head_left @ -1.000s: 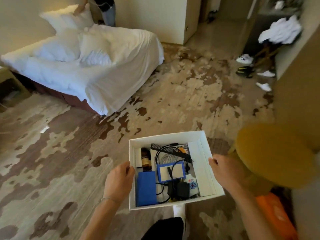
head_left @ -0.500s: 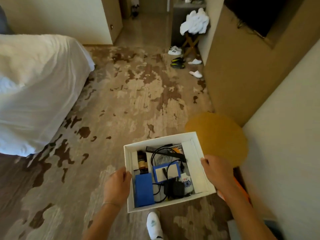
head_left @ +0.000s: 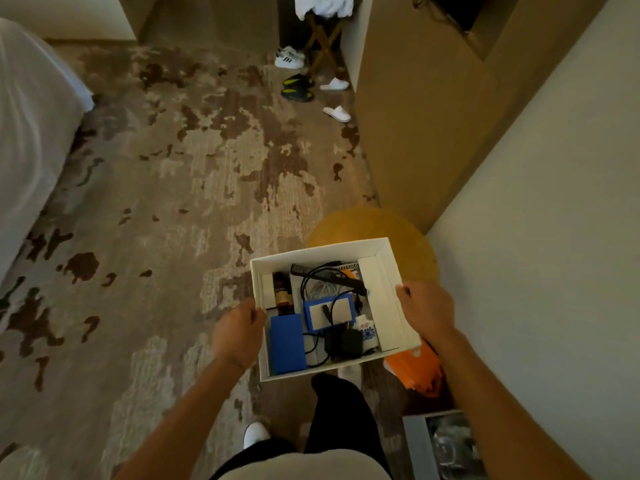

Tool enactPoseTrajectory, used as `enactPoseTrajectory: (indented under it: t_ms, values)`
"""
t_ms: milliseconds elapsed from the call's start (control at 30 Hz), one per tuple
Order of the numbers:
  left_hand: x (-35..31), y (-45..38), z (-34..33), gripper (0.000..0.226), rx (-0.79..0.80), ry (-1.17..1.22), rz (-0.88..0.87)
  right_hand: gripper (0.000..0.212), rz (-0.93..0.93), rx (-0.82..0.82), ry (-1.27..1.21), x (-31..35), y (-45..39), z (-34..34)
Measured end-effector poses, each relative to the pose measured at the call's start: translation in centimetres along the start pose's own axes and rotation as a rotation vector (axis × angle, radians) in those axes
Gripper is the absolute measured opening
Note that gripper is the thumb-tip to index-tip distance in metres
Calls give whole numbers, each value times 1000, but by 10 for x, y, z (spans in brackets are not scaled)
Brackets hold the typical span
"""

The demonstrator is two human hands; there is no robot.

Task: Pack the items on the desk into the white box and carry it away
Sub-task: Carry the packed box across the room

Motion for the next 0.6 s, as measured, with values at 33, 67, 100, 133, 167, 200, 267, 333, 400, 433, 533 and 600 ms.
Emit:
enactPoseTrajectory:
  t_ms: [33, 67, 100, 133, 167, 200, 267, 333, 400, 433, 533, 600]
  values:
    - [-11, -9, -8, 25, 15, -8, -1, 34, 0, 0, 9, -8, -14, 1]
    - [-22, -18, -15, 24, 31, -15, 7, 35, -2, 1, 10, -16, -28, 2]
    - [-31, -28, -23, 24, 44, -19, 22, 35, -10, 6, 6, -25, -43, 1]
    - [-39, -37, -32, 23, 58, -26, 40, 35, -20, 13, 0, -34, -57, 1]
    - [-47, -46, -42, 23, 69, -42, 56, 35, -24, 17, -4, -43, -71, 0]
    - [-55, -55, -51, 24, 76, -60, 72, 35, -22, 17, -10, -51, -85, -1]
    - [-69, -76, -72, 26, 72, -78, 91, 35, -16, 17, -14, -65, -113, -2]
    - [-82, -100, -99, 31, 80, -97, 96, 38, -20, 40, -8, -83, -144, -9]
    - [-88, -116, -111, 28, 112, -123, 104, 43, -12, 56, -14, -93, -162, -15]
    - [-90, -127, -124, 25, 125, -129, 105, 45, -6, 73, -18, -101, -175, -20]
    - [-98, -156, -155, 31, 156, -169, 98, 43, 8, 97, -2, -122, -212, -35]
    - [-98, -175, -172, 34, 175, -197, 94, 42, 17, 117, 20, -133, -233, -48]
Point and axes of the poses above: each hand's wrist, its own y-axis away from the middle knuckle, its own z-axis out of the back of the hand, x = y × z, the point moved 6 cm from there along -y, towards the middle knuckle, and after that the axes turned 7 degrees about -z, right-handed, at the moved point
